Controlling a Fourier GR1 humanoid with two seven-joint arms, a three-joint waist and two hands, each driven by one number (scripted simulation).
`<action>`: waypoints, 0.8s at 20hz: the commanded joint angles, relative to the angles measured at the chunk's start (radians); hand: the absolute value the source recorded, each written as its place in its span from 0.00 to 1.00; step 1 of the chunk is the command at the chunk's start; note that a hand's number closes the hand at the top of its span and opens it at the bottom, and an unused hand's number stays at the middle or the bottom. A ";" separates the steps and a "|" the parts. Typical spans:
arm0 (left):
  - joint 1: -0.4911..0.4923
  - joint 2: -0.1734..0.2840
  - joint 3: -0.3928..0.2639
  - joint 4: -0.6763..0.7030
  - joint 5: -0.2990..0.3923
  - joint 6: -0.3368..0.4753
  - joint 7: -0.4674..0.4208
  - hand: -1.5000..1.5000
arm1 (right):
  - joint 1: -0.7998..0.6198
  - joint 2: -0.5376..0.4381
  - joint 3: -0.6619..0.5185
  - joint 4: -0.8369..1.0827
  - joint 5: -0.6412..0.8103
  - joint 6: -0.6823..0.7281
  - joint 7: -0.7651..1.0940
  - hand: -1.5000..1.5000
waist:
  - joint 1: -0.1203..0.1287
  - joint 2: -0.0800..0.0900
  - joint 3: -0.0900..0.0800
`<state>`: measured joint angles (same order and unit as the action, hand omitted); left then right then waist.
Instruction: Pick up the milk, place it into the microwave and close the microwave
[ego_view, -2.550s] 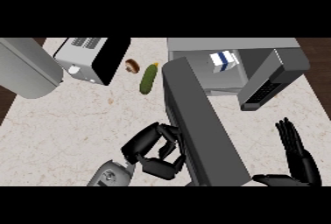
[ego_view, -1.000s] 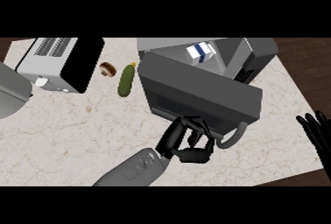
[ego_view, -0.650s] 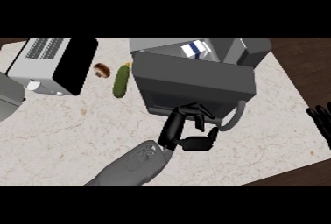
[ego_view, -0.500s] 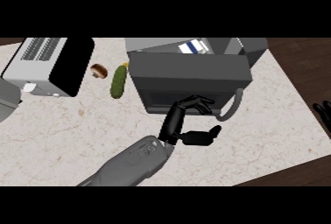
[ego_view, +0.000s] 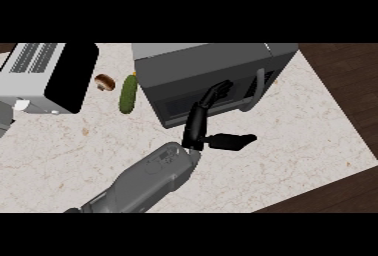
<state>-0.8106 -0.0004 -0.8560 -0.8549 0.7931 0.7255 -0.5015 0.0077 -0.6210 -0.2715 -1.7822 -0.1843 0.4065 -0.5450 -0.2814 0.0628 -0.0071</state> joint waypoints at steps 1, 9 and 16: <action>-0.060 0.000 0.059 0.035 0.062 0.017 -0.013 0.00 | -0.038 -0.030 -0.017 -0.004 0.045 -0.026 0.003 1.00 | -0.002 0.016 0.000; -0.060 0.000 0.037 0.049 0.119 0.040 -0.066 0.00 | -0.102 -0.045 -0.018 0.020 0.061 -0.044 0.011 1.00 | 0.005 0.034 0.002; -0.086 0.000 0.026 0.061 0.164 0.043 -0.090 0.00 | -0.144 -0.058 -0.017 0.038 0.061 -0.044 0.021 1.00 | -0.008 0.033 0.004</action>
<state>-0.8304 -0.0001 -0.8771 -0.8594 0.9214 0.7566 -0.6014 -0.1146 -0.6729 -0.2887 -1.7538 -0.1255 0.3650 -0.5281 -0.2808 0.0863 -0.0032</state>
